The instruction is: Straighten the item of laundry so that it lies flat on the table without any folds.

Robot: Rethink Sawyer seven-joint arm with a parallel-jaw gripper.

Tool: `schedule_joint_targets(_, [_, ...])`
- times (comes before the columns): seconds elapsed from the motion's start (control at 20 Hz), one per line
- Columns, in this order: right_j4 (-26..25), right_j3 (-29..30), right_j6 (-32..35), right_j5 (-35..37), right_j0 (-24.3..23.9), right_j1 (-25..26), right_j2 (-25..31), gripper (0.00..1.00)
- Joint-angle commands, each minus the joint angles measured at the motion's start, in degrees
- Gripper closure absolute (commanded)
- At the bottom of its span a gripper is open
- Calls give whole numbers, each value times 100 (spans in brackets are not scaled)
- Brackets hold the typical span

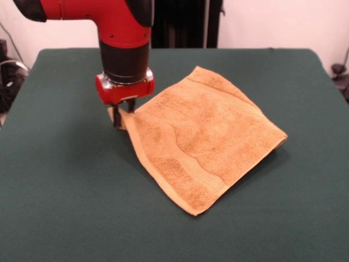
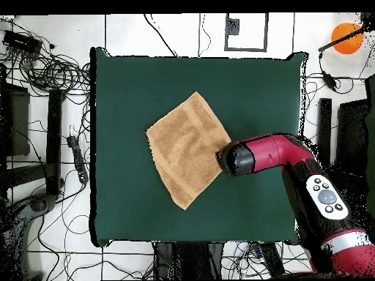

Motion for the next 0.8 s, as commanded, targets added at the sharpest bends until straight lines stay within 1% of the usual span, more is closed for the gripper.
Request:
schedule_joint_targets(0.05, [584, 307, -19, -146, -316, -27, 100, 0])
schedule_joint_targets(0.4, [654, 343, -31, -239, -324, 7, 88, 0])
schedule_joint_targets(0.8, [581, 334, -1, -249, -235, -36, 26, 0])
